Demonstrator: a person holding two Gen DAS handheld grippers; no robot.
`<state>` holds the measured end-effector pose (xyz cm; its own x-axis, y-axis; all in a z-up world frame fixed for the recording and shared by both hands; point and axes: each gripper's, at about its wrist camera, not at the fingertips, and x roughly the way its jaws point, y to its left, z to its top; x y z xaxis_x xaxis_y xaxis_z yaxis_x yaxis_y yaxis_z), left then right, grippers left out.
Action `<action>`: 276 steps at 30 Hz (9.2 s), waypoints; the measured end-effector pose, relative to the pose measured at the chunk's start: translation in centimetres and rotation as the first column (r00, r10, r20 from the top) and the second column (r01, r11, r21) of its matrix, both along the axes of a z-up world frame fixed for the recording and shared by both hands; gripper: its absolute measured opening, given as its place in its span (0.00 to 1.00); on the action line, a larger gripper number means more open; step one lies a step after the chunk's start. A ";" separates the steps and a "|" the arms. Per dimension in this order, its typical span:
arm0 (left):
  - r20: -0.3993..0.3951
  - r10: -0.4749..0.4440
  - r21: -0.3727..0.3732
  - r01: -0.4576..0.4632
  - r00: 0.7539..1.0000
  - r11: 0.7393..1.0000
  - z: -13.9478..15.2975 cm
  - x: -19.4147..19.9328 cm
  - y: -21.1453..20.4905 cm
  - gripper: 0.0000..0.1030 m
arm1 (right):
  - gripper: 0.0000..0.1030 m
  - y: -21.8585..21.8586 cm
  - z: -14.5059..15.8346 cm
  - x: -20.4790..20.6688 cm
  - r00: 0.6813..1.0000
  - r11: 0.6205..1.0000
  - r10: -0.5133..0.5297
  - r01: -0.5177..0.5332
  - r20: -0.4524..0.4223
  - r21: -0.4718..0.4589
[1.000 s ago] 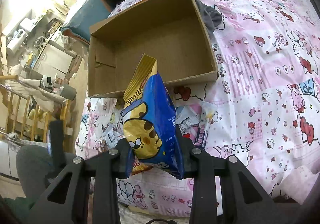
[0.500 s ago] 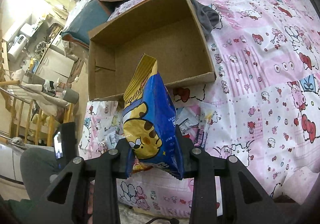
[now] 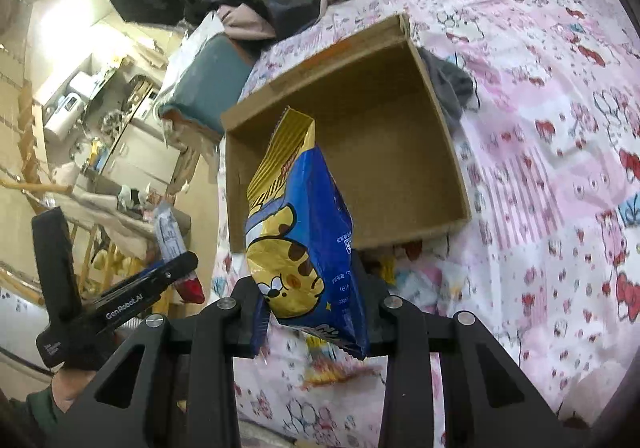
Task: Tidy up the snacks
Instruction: 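Carry both snacks over the box and open both grippers to drop them, then move both grippers back toward the snack pile, then grasp the white Dowels chip bag with the right gripper while the left grasps a small candy, then lower both held snacks into the box and open both grippers, then grasp a brown chocolate wafer with the left gripper while the right grasps a white bar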
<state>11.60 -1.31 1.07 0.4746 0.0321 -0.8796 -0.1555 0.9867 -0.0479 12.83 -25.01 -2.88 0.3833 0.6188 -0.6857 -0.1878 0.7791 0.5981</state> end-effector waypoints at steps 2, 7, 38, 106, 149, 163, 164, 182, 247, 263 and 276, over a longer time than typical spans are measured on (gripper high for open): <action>0.006 -0.019 0.002 0.019 1.000 1.000 0.6 1.4 0.1 0.26 | 0.34 0.5 0.4 1.5 1.000 1.000 -0.003 0.003 0.004 -0.010; 0.022 -0.076 0.031 0.075 0.997 0.997 0.0 4.9 -0.7 0.26 | 0.34 1.8 0.3 5.6 1.000 1.000 -0.005 0.005 0.010 -0.030; -0.106 -0.155 0.006 0.157 0.982 0.988 -9.2 9.4 -3.3 0.46 | 0.73 3.3 -7.7 11.2 0.992 1.000 0.013 -0.014 -0.127 -0.007; -0.279 0.190 -0.117 -0.230 0.941 0.966 -11.4 -5.1 8.6 0.88 | 0.88 4.0 -3.8 -4.0 0.999 0.955 -0.047 0.049 0.017 -0.291; -0.173 0.065 -0.073 -0.078 0.983 0.994 -9.5 -5.6 4.6 0.13 | 0.87 13.5 -12.8 -4.1 0.952 0.843 0.223 -0.297 -0.211 -0.449; -0.140 0.091 -0.067 -0.101 0.986 0.993 -9.0 -5.2 5.1 0.13 | 0.48 10.5 -7.6 -6.4 0.967 0.922 0.239 -0.256 -0.094 -0.289; -0.132 0.093 -0.068 -0.102 0.987 0.992 -8.9 -5.3 5.1 0.13 | 0.48 9.8 -6.6 -6.5 0.973 0.939 0.222 -0.230 -0.060 -0.255; 0.066 -0.011 -0.082 0.017 0.998 0.997 0.5 0.9 4.1 0.13 | 0.48 1.3 3.6 1.8 0.977 0.996 -0.050 0.064 0.208 -0.061; 0.111 -0.101 -0.023 0.104 0.989 0.994 -2.5 3.4 2.0 0.81 | 0.90 3.2 1.4 3.4 0.971 0.971 0.030 0.028 0.239 -0.237; 0.086 -0.051 -0.057 0.056 0.995 0.997 -2.4 -1.4 4.4 0.81 | 0.90 1.4 0.5 -2.4 0.989 0.976 -0.024 0.054 0.143 -0.211; -0.078 0.071 -0.129 -0.080 0.994 0.988 -6.9 -1.9 7.6 0.81 | 0.90 -0.4 -2.6 -3.6 0.992 0.969 -0.123 0.123 0.015 -0.215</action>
<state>9.66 6.33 -5.83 0.4093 -0.0536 -0.9108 -0.2371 0.9577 -0.1629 9.24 -25.41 -5.44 0.4482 0.4050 -0.7969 -0.0832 0.9065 0.4139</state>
